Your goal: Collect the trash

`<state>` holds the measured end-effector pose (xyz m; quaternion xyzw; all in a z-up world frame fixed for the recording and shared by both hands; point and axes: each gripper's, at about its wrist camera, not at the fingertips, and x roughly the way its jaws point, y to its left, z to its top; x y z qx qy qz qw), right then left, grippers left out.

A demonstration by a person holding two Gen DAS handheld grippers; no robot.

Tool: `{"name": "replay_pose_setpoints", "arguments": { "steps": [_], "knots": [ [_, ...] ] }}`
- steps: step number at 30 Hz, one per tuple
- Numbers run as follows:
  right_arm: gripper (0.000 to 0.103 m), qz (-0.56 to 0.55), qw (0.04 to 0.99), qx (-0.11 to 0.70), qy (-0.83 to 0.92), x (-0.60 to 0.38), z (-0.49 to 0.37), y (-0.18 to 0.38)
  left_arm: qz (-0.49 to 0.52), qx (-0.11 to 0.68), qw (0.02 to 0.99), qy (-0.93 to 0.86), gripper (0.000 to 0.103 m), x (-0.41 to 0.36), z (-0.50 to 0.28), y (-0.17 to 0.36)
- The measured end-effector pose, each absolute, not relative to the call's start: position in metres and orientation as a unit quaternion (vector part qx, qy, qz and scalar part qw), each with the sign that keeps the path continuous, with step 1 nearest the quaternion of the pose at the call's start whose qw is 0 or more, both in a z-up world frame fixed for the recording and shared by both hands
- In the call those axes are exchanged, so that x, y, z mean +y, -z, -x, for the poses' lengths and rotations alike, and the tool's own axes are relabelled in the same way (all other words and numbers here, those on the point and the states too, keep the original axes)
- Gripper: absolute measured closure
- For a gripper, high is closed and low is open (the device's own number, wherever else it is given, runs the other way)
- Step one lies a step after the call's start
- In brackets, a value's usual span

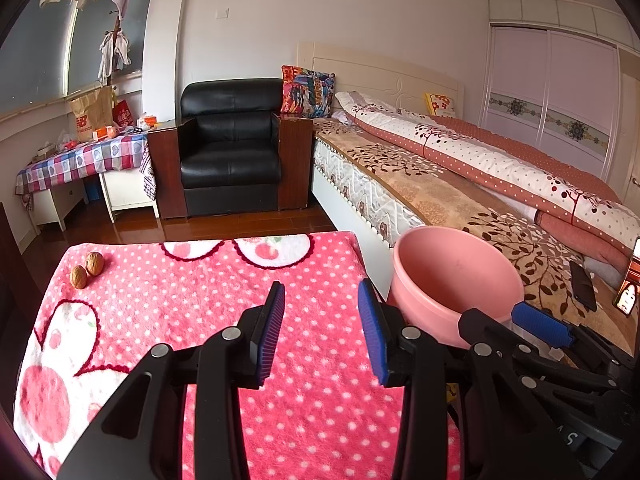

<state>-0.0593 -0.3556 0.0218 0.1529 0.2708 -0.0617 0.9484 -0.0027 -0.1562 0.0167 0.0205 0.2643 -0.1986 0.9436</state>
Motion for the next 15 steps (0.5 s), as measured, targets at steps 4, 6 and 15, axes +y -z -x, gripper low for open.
{"name": "replay_pose_setpoints", "arguments": {
  "steps": [4, 6, 15],
  "knots": [
    [0.034, -0.152, 0.949, 0.271, 0.062, -0.3546, 0.0609, -0.0220, -0.020, 0.265, 0.944, 0.198, 0.065, -0.1558, 0.0017, -0.0146],
    [0.034, -0.152, 0.948, 0.271, 0.062, -0.3548, 0.0586, -0.0224, -0.019, 0.265, 0.944, 0.198, 0.065, -0.1555, 0.0017, -0.0137],
    [0.034, -0.151, 0.948, 0.274, 0.061, -0.3520, 0.0645, -0.0214, -0.019, 0.268, 0.943, 0.195, 0.065, -0.1524, -0.0011, -0.0114]
  ]
}}
